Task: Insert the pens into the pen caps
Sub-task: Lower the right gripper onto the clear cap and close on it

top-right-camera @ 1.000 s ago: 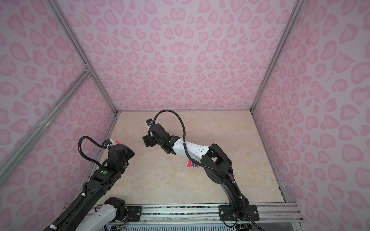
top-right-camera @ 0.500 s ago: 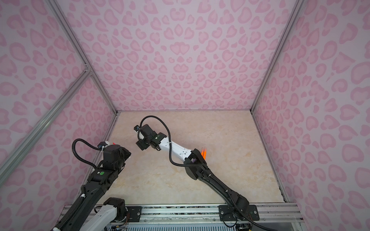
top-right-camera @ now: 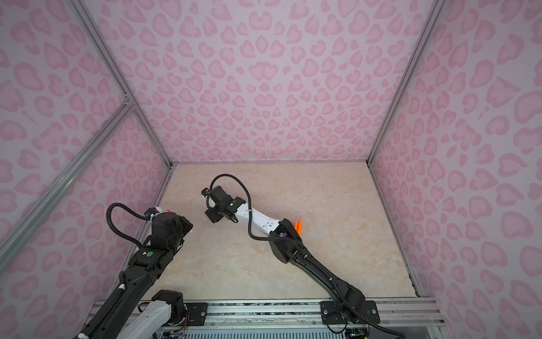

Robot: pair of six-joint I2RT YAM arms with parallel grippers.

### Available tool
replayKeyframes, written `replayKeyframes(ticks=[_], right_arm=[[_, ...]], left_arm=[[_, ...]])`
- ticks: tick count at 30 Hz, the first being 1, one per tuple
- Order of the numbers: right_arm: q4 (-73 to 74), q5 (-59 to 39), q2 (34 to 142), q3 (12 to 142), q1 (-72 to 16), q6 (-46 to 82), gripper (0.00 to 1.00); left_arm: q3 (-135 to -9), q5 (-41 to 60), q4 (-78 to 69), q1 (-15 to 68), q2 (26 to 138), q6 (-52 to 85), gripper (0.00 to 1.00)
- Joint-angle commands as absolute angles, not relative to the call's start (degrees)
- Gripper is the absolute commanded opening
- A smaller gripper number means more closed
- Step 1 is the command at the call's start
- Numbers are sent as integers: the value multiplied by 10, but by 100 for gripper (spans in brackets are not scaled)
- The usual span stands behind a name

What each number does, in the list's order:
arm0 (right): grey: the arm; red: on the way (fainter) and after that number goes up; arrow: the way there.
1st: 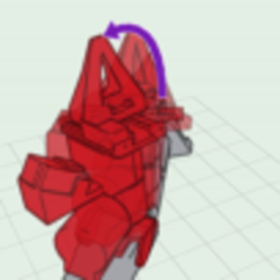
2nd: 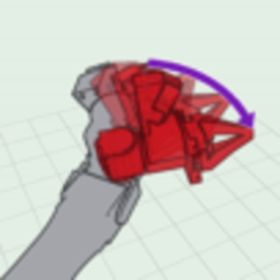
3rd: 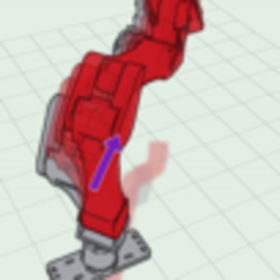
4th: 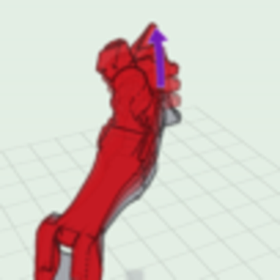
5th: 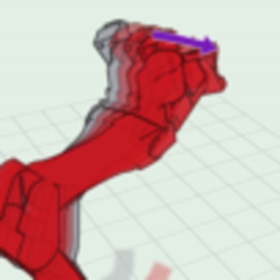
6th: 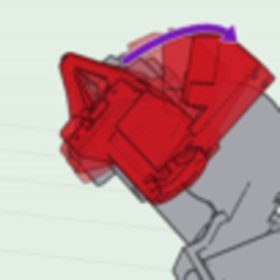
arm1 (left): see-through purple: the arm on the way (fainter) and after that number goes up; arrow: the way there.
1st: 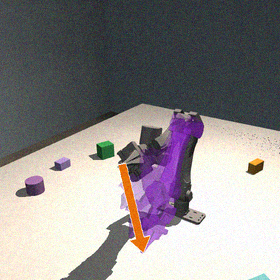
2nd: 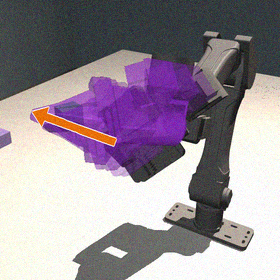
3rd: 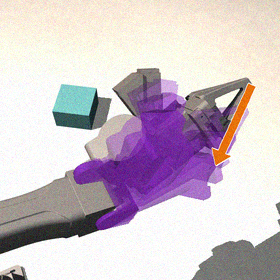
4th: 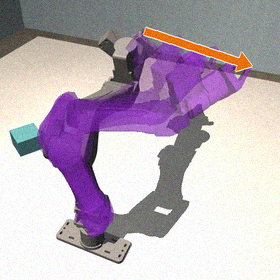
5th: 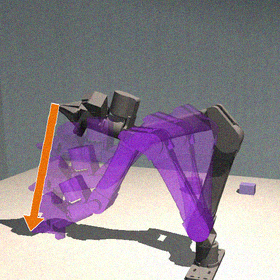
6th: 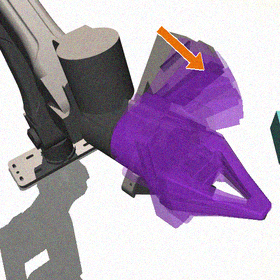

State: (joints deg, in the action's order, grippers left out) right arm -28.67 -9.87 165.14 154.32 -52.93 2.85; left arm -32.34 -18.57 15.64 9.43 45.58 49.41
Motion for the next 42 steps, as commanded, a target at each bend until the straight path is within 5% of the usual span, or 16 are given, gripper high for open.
replayKeyframes(ticks=[1, 12, 31, 34, 38, 42], right_arm=[[-286, -85, 1667, 1548, -535, 51, 70], [-274, -69, 1683, 1549, -536, 97, 57], [-349, 0, 1623, 1518, -528, 133, 7], [-321, 27, 1528, 1351, -522, 197, 0], [-135, 36, 1333, 1001, -526, 259, 3], [-71, 52, 1214, 802, -531, 324, 3]], left_arm=[[-323, -180, 145, 93, 458, 500, 3], [-323, -171, 142, 92, 460, 500, 3], [-322, -156, 132, 91, 473, 499, 3], [-325, -149, 131, 91, 486, 500, 3], [-329, -130, 127, 91, 505, 498, 3], [-325, -85, 93, 91, 521, 485, 3]])
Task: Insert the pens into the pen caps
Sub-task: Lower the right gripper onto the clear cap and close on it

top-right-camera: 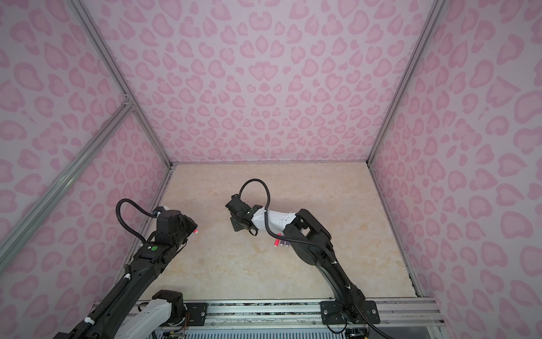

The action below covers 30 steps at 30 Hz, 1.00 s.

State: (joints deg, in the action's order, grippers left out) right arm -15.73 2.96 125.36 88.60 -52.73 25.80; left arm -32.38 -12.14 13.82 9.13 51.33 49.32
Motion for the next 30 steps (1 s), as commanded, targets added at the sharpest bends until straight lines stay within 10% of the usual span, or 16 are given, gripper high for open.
replayKeyframes(ticks=[1, 17, 30], right_arm=[[-60, 58, 1191, 767, -536, 335, 3], [-93, 249, 1043, 582, -655, 462, 8], [-97, 201, 1091, 604, -646, 463, 34]], left_arm=[[-326, -68, 84, 91, 529, 482, 3], [-364, -17, 11, 192, 581, 381, 3], [-380, -56, 21, 231, 594, 364, 3]])
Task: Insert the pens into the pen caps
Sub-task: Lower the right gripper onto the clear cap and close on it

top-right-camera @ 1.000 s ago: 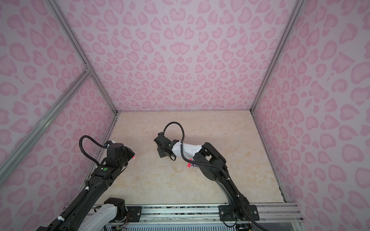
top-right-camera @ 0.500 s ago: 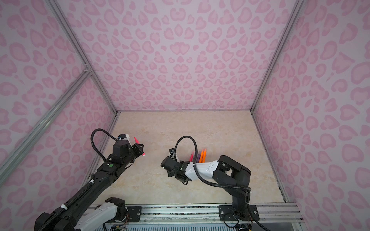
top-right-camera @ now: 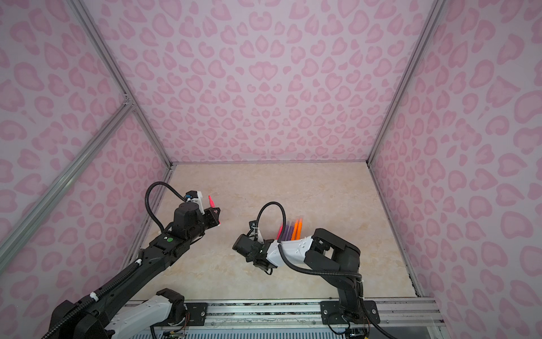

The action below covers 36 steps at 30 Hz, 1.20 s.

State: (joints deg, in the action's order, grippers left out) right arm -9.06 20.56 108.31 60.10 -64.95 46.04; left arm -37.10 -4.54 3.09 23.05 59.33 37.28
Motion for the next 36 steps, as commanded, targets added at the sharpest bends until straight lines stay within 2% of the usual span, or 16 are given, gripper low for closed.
replayKeyframes(ticks=[1, 3, 6, 21, 36], right_arm=[[-97, 198, 1091, 605, -644, 463, 37], [-96, 195, 1089, 605, -641, 461, 47], [-107, 189, 1087, 611, -637, 453, 49], [-232, 143, 1119, 693, -624, 407, 45], [-258, 120, 1139, 716, -617, 389, 30]], left_arm=[[-381, -57, 21, 232, 594, 364, 3], [-380, -58, 24, 232, 592, 364, 3], [-381, -59, 24, 232, 588, 364, 3], [-386, -60, 33, 233, 585, 364, 3], [-388, -61, 36, 234, 586, 364, 3]])
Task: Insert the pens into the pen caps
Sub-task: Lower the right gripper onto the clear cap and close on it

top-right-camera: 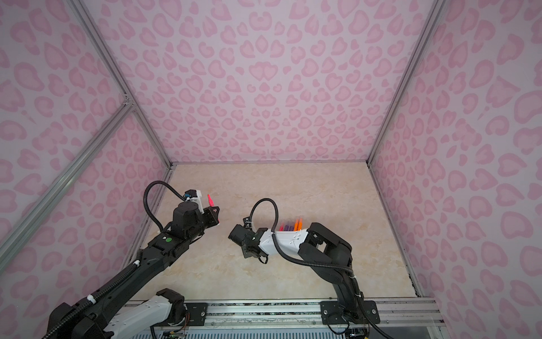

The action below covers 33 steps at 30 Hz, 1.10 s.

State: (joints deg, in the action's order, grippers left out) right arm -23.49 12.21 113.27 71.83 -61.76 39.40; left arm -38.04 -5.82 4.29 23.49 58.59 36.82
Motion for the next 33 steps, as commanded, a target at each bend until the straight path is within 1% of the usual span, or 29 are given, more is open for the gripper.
replayKeyframes(ticks=[1, 6, 11, 17, 21, 25, 33], right_arm=[[-258, 121, 1138, 714, -617, 390, 30], [-253, 121, 1137, 709, -614, 391, 29], [-251, 119, 1139, 706, -612, 394, 22], [-245, 123, 1123, 692, -613, 397, 21], [-237, 116, 1118, 686, -613, 398, 24], [-236, 114, 1120, 686, -613, 396, 24], [-230, 111, 1133, 691, -609, 395, 18]], left_arm=[[-389, -61, 36, 234, 586, 364, 3], [-389, -60, 37, 234, 586, 364, 3], [-389, -60, 37, 235, 585, 364, 3], [-389, -60, 38, 235, 586, 364, 3], [-390, -59, 38, 235, 587, 364, 3], [-390, -60, 38, 235, 586, 364, 3], [-390, -59, 37, 236, 586, 363, 3]])
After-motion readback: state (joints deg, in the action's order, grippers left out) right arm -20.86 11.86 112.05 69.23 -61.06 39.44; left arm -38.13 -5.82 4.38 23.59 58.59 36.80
